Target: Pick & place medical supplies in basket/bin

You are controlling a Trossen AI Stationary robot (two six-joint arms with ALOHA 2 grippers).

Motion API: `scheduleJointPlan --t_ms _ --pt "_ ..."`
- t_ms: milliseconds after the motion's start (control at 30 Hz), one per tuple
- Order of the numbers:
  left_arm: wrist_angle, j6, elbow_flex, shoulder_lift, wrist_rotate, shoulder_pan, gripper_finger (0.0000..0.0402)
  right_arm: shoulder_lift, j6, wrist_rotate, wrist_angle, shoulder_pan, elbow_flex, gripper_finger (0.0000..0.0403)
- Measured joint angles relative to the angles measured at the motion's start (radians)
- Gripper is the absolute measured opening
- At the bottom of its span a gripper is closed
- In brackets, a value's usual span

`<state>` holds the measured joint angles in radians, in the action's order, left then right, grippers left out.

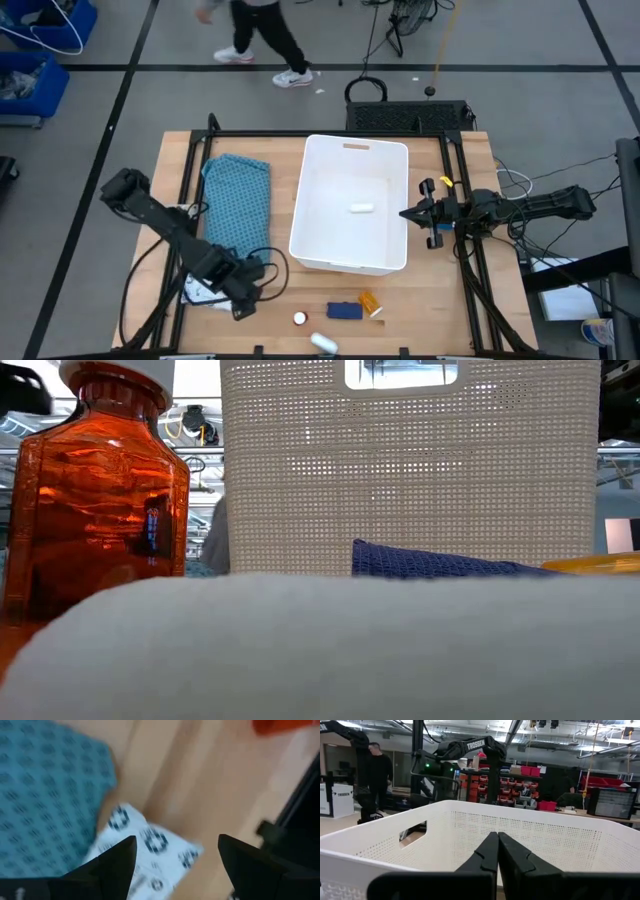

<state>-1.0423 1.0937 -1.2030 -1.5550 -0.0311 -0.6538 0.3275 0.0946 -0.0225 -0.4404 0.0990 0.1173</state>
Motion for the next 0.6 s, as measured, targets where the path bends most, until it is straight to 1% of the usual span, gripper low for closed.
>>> scheduleJointPlan --t_ms 100,200,300,400,600 --pt "0.04 -0.016 0.0 0.004 0.007 0.02 0.0278 0.0 0.018 0.001 -0.006 0.0 0.0 0.0" --pt "0.143 -0.004 0.0 0.003 0.033 0.022 0.0274 0.0 0.021 0.001 -0.01 0.0 -0.001 0.0" --pt "0.208 0.064 -0.001 0.003 0.047 0.027 0.0275 0.0 0.028 0.001 -0.015 0.0 -0.001 0.0" --pt "0.143 0.184 -0.001 0.003 0.034 0.042 0.0274 0.0 0.046 0.002 -0.018 0.0 -0.001 0.0" --pt "-0.096 0.346 -0.066 0.003 0.009 0.034 0.0265 0.001 0.11 0.001 -0.038 0.0 -0.002 0.0"
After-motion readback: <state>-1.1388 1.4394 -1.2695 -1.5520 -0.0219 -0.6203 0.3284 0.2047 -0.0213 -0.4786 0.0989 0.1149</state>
